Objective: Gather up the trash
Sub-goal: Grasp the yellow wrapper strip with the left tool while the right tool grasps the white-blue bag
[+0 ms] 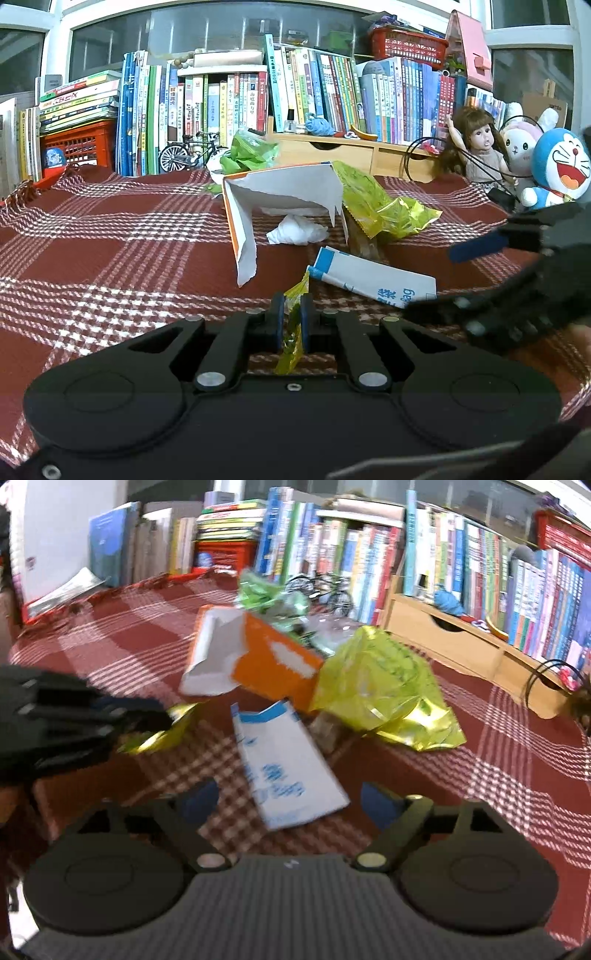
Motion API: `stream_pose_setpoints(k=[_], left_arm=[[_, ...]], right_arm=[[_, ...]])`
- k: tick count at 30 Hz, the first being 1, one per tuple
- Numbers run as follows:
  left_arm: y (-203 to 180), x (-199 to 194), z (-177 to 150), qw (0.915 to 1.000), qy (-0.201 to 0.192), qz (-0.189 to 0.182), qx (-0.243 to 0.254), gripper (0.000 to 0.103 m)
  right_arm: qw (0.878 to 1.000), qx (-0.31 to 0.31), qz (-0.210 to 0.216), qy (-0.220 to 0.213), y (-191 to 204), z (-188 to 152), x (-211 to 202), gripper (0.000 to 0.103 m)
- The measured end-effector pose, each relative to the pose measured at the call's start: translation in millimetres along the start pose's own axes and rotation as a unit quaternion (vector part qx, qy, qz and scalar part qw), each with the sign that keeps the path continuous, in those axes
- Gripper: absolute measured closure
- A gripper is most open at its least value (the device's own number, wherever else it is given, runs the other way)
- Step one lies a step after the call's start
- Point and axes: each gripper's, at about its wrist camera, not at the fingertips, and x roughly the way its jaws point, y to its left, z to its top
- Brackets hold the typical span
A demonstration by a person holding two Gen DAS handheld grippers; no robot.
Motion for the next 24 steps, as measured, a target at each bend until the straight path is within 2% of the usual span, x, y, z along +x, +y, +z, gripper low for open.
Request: stream_pose_setpoints(k=[4, 8, 11, 13, 19, 20, 21, 23, 24], left_arm=[[0, -1, 0, 1.0, 0.0, 0.001, 0.002, 0.094], [1, -4, -1, 1.0, -0.002, 0.003, 0.006, 0.094], [2, -6, -2, 1.0, -0.002, 0.003, 0.006, 0.094], [2, -6, -2, 1.0, 0.0, 0.003, 0.005, 0.094], [2, -10, -6, 0.9999, 0.004, -0.011, 0.007, 0.091], [2, -10, -7, 0.9999, 0.005, -0.012, 0.009, 0.082], [1, -9, -8, 0.9999, 0.006, -0.01, 0.012, 0.067], [-1, -7, -9, 0.9998, 0.006, -0.007, 0.019, 0.057], [-2, -5, -9, 0.9997, 0.006, -0.006, 0.021, 0.055]], right_arm=[[1.0, 0.015, 0.003, 0.001, -6, 8, 23, 0.008], [0.999, 0.036, 0.019, 0.02, -6, 11, 44, 0.009], [0.998, 0.049, 0.028, 0.021, -1, 6, 46, 0.021], [0.999, 0.046, 0.02, 0.015, 4, 2, 41, 0.036], [0.997, 0.075, -0.01, -0.003, 7, -2, 21, 0.058], [0.997, 0.081, -0.014, -0.004, 7, -4, 16, 0.058], [0.996, 0.084, -0.016, -0.006, 7, -5, 14, 0.059], [0.996, 0.089, -0.023, -0.009, 6, -9, 7, 0.06], [0.996, 0.09, -0.026, -0.01, 6, -11, 5, 0.06]])
